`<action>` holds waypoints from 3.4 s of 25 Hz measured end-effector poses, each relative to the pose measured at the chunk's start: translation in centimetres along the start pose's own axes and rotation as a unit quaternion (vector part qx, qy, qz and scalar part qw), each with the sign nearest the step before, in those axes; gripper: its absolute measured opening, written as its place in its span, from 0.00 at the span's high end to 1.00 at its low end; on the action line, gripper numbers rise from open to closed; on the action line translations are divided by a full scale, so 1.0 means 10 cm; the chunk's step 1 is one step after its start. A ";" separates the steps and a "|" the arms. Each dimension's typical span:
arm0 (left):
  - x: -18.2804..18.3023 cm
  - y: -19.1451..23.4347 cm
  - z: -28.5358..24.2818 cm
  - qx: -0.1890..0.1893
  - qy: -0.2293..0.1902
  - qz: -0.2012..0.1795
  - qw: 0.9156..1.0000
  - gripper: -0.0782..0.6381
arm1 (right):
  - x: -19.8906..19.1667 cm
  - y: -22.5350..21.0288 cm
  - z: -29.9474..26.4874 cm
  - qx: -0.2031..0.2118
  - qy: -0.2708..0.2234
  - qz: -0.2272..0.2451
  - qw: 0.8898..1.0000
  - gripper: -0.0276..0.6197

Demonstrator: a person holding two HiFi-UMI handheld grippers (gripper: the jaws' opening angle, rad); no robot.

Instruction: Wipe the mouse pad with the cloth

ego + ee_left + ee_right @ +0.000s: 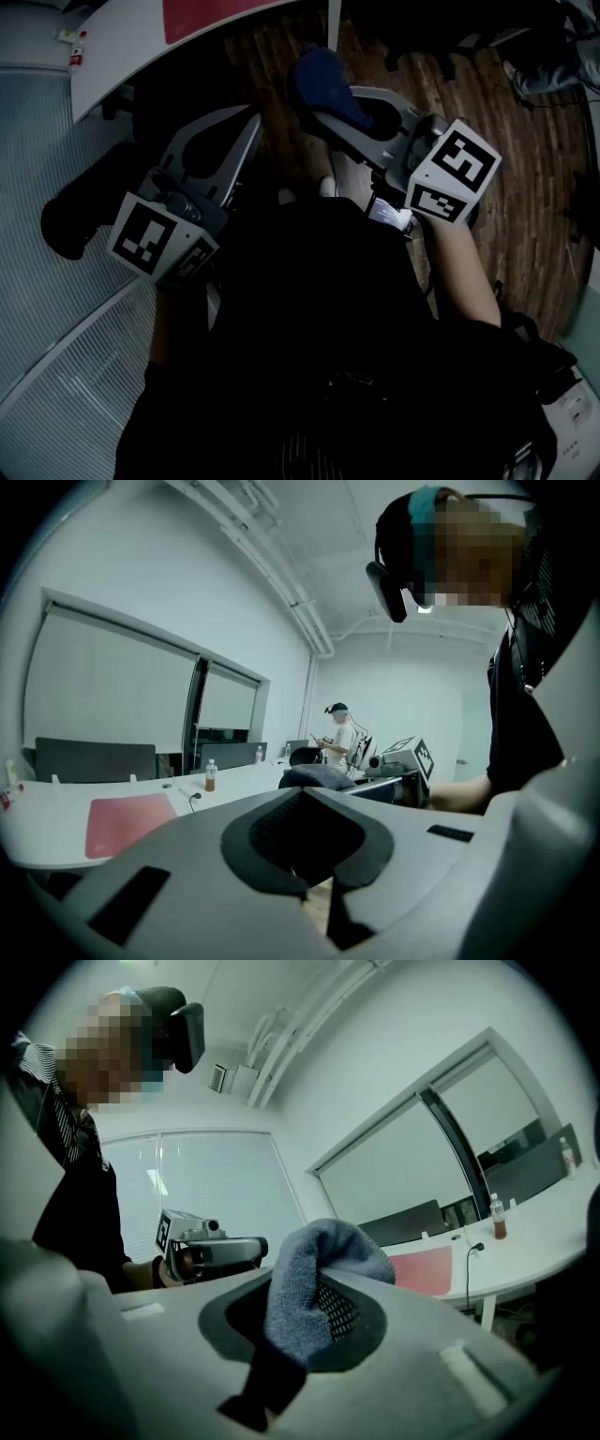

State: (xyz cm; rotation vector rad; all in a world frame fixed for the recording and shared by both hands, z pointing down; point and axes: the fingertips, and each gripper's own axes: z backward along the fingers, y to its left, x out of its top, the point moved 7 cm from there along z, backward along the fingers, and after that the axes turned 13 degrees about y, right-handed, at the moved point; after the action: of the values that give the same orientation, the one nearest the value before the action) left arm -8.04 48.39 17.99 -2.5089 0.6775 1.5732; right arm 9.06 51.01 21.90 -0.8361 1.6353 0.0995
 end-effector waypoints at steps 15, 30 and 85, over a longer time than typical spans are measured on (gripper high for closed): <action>0.19 0.17 -0.57 -0.063 0.010 0.015 0.998 0.88 | -0.12 -0.42 0.55 -0.071 -0.034 -0.029 0.996 0.86; 0.44 0.89 -0.64 -0.105 -0.037 0.028 0.993 0.88 | 0.34 -0.63 0.21 -0.139 -0.014 -0.007 0.990 0.86; 0.11 3.61 0.07 0.000 -0.070 0.091 0.993 0.88 | 2.04 -1.87 -2.70 -0.019 0.066 0.051 0.996 0.86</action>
State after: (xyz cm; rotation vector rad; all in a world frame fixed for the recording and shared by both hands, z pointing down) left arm -23.39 15.94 21.98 -2.3668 0.9092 1.7862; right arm -2.77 14.40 17.92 -0.8025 1.8051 0.1500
